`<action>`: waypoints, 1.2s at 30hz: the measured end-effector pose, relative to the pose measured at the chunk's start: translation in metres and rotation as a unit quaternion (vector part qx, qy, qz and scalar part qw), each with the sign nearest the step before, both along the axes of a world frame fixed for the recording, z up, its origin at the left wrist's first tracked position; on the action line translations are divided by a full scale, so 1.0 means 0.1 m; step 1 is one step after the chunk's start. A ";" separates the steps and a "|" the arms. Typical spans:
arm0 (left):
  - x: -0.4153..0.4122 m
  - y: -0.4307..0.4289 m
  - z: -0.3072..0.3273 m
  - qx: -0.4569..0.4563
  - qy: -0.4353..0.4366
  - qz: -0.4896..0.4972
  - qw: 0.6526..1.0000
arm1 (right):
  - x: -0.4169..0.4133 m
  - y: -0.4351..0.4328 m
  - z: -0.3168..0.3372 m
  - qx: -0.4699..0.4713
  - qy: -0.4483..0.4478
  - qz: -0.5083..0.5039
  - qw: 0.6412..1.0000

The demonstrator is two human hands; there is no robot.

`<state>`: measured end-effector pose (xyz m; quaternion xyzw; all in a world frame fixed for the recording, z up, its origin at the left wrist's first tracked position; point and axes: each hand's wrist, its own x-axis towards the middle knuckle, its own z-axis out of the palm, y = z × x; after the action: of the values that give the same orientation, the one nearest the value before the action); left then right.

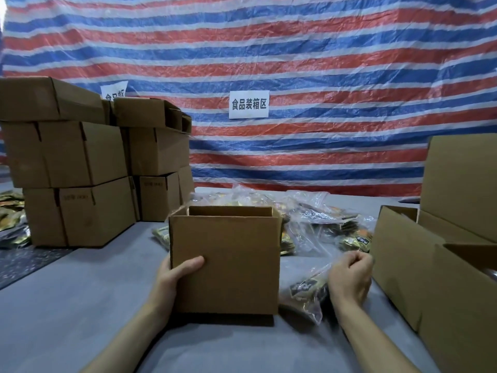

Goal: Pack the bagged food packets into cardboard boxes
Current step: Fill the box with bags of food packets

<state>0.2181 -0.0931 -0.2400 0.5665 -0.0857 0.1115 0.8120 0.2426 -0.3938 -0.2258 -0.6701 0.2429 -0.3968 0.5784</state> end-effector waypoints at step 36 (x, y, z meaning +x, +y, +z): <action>0.01 -0.05 0.03 0.105 -0.012 0.087 0.991 | -0.29 0.15 0.10 -0.343 0.347 0.164 0.858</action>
<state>0.2190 -0.0982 -0.2368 0.6527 -0.0568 0.1788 0.7341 0.2134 -0.3791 -0.2159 -0.9503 0.1629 -0.0960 0.2473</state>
